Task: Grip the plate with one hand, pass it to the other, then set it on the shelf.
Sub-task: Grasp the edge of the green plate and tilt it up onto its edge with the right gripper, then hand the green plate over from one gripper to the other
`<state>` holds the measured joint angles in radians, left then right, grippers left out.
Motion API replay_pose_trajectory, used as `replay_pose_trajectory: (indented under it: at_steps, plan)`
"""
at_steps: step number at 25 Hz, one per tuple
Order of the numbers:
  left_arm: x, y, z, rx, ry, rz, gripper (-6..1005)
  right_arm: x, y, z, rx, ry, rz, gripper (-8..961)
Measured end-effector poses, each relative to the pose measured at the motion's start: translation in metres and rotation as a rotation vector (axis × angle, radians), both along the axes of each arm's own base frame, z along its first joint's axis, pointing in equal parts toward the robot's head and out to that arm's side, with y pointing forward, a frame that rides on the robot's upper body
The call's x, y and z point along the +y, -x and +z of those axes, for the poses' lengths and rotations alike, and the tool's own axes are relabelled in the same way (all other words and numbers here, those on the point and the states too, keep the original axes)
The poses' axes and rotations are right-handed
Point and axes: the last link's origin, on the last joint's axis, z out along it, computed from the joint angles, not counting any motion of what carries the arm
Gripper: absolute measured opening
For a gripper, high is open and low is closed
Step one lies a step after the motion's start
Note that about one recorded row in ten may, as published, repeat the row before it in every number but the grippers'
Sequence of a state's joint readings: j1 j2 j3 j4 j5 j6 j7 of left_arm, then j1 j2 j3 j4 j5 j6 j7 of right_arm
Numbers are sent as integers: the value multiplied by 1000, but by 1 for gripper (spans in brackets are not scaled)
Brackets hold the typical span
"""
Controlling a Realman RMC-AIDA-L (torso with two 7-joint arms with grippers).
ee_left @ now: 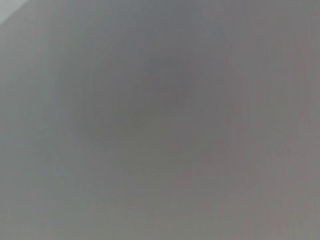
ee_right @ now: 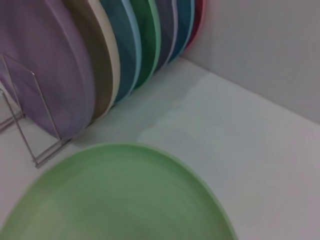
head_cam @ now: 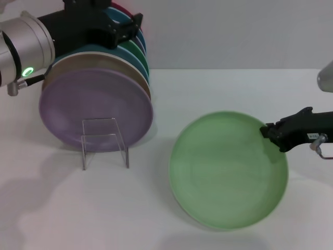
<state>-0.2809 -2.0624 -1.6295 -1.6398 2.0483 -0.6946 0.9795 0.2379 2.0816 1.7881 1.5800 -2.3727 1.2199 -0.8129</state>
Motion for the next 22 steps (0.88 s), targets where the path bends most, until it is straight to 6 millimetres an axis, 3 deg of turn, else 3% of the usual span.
replay_pose_trajectory:
  at_steps: [10,22]
  plan:
    - [-5,-13,-11,70,179,-46,703,-8,4,14,-7,-77,102,18]
    - [-4,-18,-18,108,324,-53,709,-14,31,33,-18,-140,217,21]
